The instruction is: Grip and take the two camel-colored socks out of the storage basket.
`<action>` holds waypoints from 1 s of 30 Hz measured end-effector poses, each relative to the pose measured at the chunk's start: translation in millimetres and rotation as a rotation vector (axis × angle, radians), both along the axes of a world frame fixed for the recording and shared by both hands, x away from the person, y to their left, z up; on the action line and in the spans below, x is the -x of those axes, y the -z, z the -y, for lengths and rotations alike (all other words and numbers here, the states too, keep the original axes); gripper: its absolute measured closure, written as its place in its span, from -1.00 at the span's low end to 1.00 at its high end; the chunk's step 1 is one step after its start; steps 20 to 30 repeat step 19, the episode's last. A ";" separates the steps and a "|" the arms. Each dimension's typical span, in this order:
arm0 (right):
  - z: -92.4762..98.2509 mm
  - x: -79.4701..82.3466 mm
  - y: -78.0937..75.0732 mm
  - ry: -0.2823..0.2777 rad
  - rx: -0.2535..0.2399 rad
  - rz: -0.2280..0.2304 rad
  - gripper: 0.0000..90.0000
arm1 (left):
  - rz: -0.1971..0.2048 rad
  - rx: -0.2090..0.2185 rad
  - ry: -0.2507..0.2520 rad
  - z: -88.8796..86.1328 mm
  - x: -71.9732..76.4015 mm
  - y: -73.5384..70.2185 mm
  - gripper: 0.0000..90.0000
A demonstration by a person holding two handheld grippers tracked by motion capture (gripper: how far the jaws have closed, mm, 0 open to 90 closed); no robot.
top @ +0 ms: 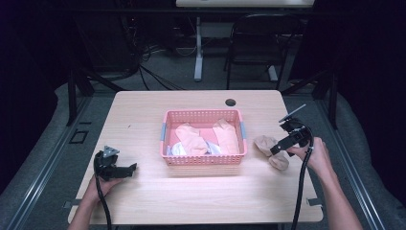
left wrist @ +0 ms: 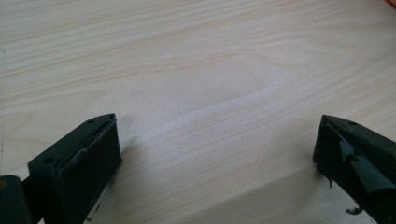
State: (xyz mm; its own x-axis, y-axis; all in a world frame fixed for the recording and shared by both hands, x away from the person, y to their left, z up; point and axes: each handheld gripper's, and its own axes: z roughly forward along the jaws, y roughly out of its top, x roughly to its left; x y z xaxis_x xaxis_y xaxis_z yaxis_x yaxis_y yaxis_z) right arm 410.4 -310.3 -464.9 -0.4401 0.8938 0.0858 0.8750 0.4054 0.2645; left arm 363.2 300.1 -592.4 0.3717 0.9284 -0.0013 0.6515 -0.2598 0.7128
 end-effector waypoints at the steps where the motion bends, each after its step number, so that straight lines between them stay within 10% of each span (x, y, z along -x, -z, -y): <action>1: 0.4 4.2 -2.2 -0.003 0.000 0.006 -1.00 | 0.000 0.000 0.000 0.0 0.0 0.0 -0.99; 11: 9.5 51.9 5.5 -0.013 0.008 0.047 -1.00 | -0.001 0.000 -0.002 0.1 0.2 0.0 -0.99; 30: 18.5 56.2 28.8 -0.007 0.039 -0.013 -1.00 | 0.000 -0.001 -0.004 0.2 0.5 0.0 -0.99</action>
